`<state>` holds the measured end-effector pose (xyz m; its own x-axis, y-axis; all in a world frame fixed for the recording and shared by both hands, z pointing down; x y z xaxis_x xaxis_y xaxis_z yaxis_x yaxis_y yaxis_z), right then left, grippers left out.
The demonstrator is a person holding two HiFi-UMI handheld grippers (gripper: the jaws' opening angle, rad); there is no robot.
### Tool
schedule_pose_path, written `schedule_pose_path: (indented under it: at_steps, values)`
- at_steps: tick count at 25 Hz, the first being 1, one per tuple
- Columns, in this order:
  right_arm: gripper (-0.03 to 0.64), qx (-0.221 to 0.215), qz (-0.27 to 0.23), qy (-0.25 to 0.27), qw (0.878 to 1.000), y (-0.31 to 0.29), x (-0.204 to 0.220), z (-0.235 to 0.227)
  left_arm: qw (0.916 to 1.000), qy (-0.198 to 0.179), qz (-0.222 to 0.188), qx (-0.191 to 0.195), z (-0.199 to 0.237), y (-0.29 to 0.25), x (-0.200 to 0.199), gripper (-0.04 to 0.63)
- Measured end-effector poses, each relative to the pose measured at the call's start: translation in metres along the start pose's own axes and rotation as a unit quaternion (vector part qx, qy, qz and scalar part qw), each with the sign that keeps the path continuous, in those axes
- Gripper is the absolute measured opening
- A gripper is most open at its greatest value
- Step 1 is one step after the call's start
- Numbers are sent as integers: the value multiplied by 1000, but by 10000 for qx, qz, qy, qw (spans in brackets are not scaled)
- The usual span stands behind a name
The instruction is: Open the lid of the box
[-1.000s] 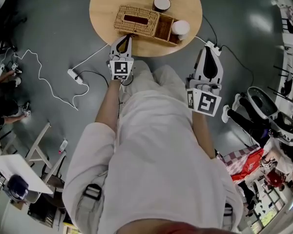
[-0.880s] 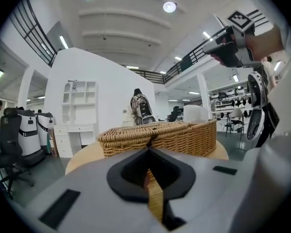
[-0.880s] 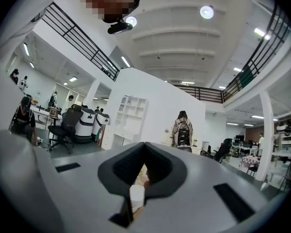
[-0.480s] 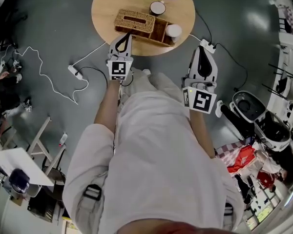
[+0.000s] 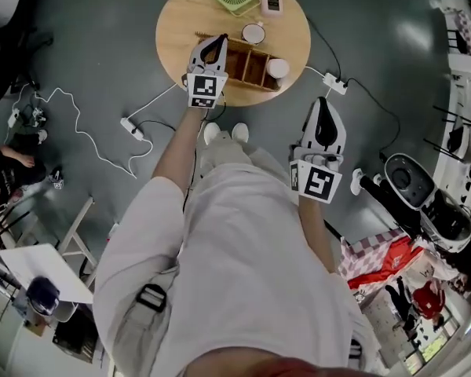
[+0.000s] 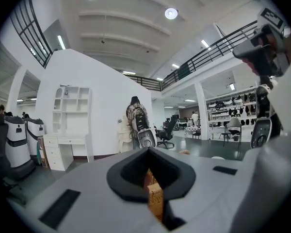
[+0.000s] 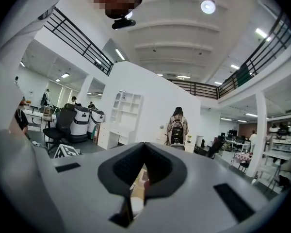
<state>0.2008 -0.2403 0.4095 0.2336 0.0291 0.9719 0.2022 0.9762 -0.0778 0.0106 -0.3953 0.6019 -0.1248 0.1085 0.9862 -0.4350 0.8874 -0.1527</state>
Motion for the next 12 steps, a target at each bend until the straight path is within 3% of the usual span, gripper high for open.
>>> schedule_pose_path:
  at_steps: [8, 12]
  values:
    - [-3, 495, 212, 47, 9985, 18, 10, -8, 9994, -312, -17, 133, 28, -63, 6, 2]
    - [-3, 636, 284, 55, 9976, 29, 11, -14, 9996, -195, 111, 175, 31, -74, 9, 16]
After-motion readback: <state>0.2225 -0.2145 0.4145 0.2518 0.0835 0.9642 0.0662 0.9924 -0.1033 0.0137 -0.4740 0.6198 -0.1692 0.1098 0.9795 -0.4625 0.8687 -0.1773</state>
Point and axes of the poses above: the fingertips, and each gripper's own axes: y backward along the fingers, z to its left, x out of its underside, the point moved 1 cm from there along y, backward along the fingers, and after that the axes turned 2 degrees about -x, right-handed, at the moved point
